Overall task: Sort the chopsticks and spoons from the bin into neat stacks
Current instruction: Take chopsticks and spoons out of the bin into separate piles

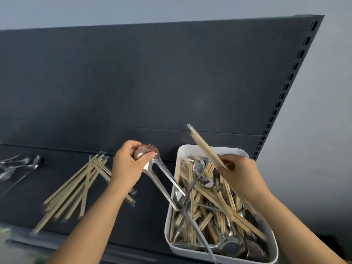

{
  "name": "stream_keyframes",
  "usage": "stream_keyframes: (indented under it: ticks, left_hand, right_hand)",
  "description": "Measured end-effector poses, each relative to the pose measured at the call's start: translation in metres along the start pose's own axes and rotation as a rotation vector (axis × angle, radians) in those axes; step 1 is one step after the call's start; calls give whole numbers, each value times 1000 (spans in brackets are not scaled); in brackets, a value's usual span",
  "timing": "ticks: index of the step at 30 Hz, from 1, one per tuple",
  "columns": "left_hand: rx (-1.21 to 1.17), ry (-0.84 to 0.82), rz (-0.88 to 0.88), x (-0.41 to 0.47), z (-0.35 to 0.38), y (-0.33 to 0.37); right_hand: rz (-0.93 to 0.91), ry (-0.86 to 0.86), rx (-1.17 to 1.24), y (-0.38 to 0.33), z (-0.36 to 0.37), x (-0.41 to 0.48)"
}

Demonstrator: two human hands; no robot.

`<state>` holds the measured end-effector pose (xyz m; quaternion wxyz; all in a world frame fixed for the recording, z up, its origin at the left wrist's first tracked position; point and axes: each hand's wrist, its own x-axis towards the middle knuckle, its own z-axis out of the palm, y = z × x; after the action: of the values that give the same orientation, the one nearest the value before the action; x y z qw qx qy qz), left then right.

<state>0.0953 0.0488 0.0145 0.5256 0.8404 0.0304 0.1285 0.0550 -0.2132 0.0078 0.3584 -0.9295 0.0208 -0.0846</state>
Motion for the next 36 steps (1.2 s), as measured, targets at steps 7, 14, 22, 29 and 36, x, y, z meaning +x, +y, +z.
stream_keyframes:
  ticks: [7, 14, 22, 29, 36]
  left_hand:
    - [44, 248, -157, -31, -82, -48]
    - [74, 348, -233, -52, -159, -90]
    - [40, 355, -267, -43, -255, -156]
    - [1, 339, -266, -18, -334, -206]
    - [-8, 261, -289, 9, -355, -239]
  right_hand:
    - [-165, -138, 19, -57, 51, 23]
    - [-279, -279, 2, -134, 109, 19]
    - [-210, -359, -80, -201, 206, -1]
    - [-154, -374, -103, -257, 291, -14]
    - [-82, -328, -119, -277, 331, -6]
